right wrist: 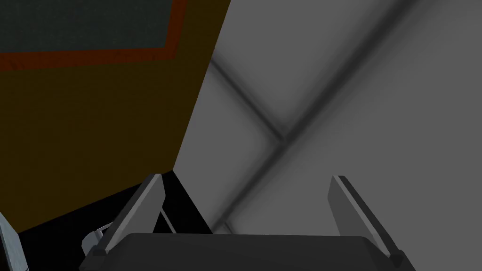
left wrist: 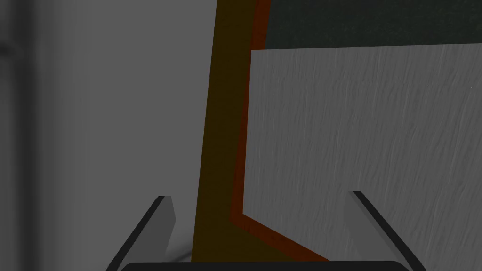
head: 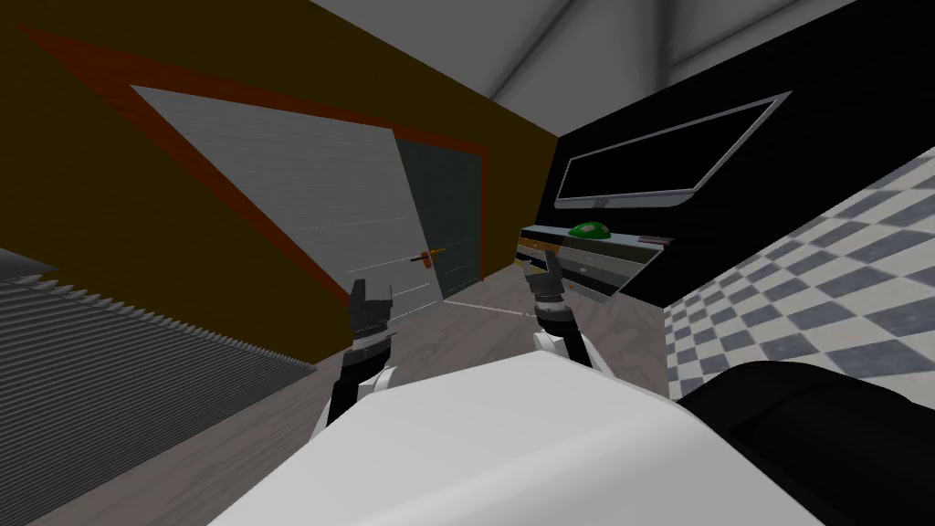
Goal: Pull the door open
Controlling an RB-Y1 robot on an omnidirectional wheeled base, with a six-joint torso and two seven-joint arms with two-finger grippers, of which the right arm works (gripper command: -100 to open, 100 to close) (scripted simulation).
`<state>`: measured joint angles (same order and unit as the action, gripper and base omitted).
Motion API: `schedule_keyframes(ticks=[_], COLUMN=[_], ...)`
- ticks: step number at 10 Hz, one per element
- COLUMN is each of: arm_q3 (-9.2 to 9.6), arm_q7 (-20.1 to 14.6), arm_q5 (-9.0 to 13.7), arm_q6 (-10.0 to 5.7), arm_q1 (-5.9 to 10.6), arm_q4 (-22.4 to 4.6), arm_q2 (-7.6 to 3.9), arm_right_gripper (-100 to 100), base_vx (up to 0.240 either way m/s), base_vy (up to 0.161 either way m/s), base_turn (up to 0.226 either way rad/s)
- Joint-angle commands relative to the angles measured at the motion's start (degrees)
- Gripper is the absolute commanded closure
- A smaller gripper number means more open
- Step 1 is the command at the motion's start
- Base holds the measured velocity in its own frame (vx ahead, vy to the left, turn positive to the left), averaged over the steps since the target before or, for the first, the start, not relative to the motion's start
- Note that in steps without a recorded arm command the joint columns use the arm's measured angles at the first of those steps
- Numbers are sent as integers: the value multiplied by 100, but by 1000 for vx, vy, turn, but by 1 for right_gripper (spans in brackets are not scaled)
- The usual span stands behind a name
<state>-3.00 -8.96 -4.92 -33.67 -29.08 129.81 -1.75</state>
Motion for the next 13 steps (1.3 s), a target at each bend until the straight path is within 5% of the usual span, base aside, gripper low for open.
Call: schedule_keyframes(ticks=[1, 13], arm_q3=[-5, -47], arm_q7=[-20, -179], arm_q5=[-11, -106], arm_q6=[16, 145], arm_q1=[113, 1037], arm_q4=[-192, -1766], arm_q2=[-38, -267], arm_right_gripper=[-100, -100], base_vx=[126, 80], base_vy=[-5, 23], base_turn=[39, 38])
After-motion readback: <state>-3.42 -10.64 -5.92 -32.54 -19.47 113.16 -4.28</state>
